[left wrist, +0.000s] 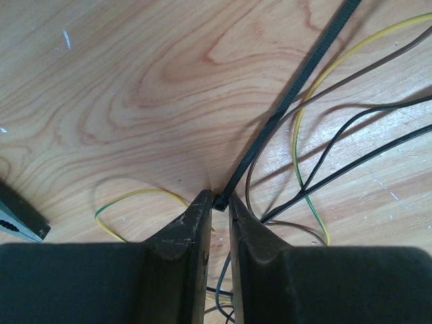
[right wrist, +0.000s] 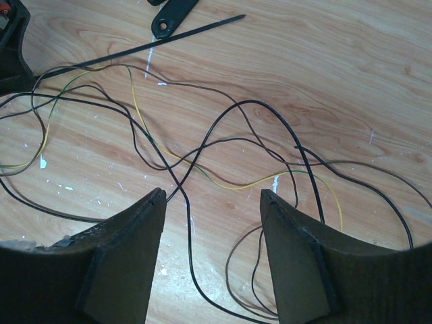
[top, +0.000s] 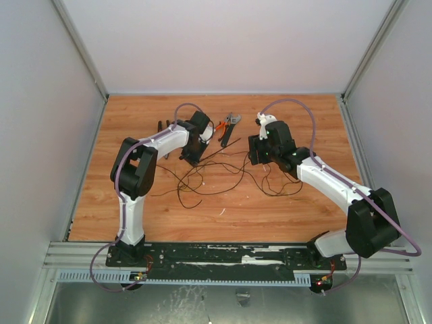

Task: Zip-tie the wires
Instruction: Pick up the ribbon at the center of the board.

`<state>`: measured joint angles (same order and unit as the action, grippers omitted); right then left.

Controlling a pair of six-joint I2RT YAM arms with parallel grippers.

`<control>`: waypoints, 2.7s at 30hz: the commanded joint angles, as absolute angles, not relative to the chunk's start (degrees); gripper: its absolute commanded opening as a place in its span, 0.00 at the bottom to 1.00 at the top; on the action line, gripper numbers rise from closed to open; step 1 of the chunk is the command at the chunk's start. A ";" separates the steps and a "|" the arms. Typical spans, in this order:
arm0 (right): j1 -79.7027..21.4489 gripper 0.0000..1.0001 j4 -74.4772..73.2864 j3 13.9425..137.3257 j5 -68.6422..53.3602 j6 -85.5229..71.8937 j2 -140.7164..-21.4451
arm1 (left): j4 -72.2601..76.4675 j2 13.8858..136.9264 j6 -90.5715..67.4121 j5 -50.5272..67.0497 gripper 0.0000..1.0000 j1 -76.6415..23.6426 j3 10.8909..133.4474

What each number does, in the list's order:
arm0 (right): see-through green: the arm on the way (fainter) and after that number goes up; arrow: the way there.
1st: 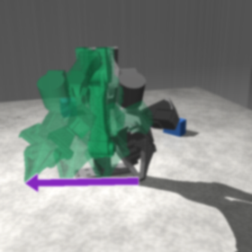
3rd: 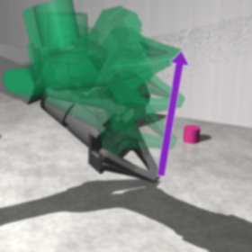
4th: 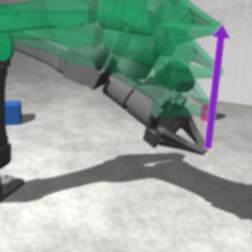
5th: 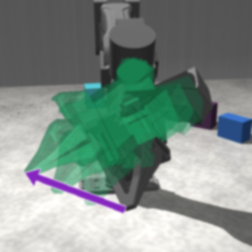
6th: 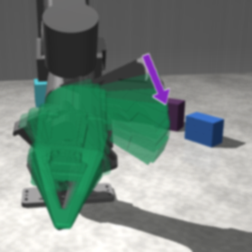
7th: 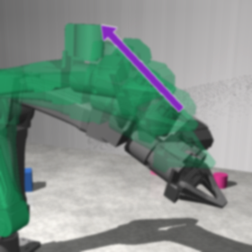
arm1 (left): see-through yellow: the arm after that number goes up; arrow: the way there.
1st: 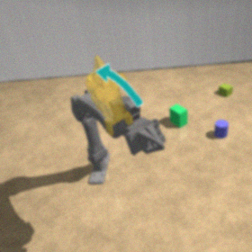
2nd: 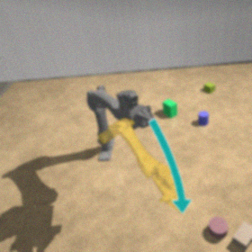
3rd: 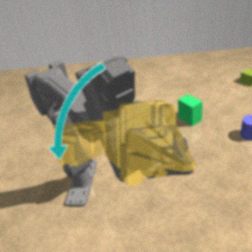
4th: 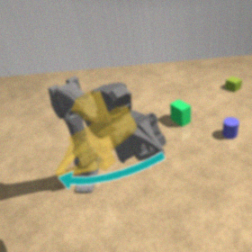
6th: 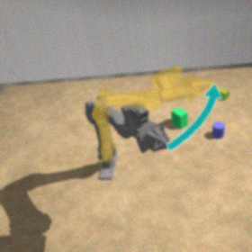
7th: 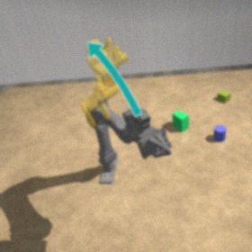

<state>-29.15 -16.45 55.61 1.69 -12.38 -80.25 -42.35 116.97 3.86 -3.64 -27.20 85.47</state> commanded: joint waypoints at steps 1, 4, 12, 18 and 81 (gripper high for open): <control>-29.45 0.59 -15.71 55.64 2.20 -12.14 -80.08 | -44.12 118.10 4.44 -3.39 0.18 -27.53 85.35; -29.47 0.59 -15.89 55.63 2.41 -12.06 -79.75 | -44.41 117.72 4.56 -4.22 0.13 -27.51 85.40; -29.52 0.60 -15.77 55.63 2.55 -12.14 -79.63 | -46.50 115.18 5.25 -9.78 0.03 -27.51 85.68; -29.45 0.60 -15.83 55.73 2.98 -12.06 -79.63 | -47.68 112.98 5.07 -15.15 0.01 -27.06 86.87; -18.74 0.83 -7.55 69.26 -63.55 -34.69 -77.72 | 20.84 58.40 62.60 11.56 0.00 -38.93 41.27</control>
<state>-17.65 -11.14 69.89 -60.80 -31.14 -78.04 13.56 58.15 59.44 10.61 -37.67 42.30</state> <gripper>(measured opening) 0.827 0.120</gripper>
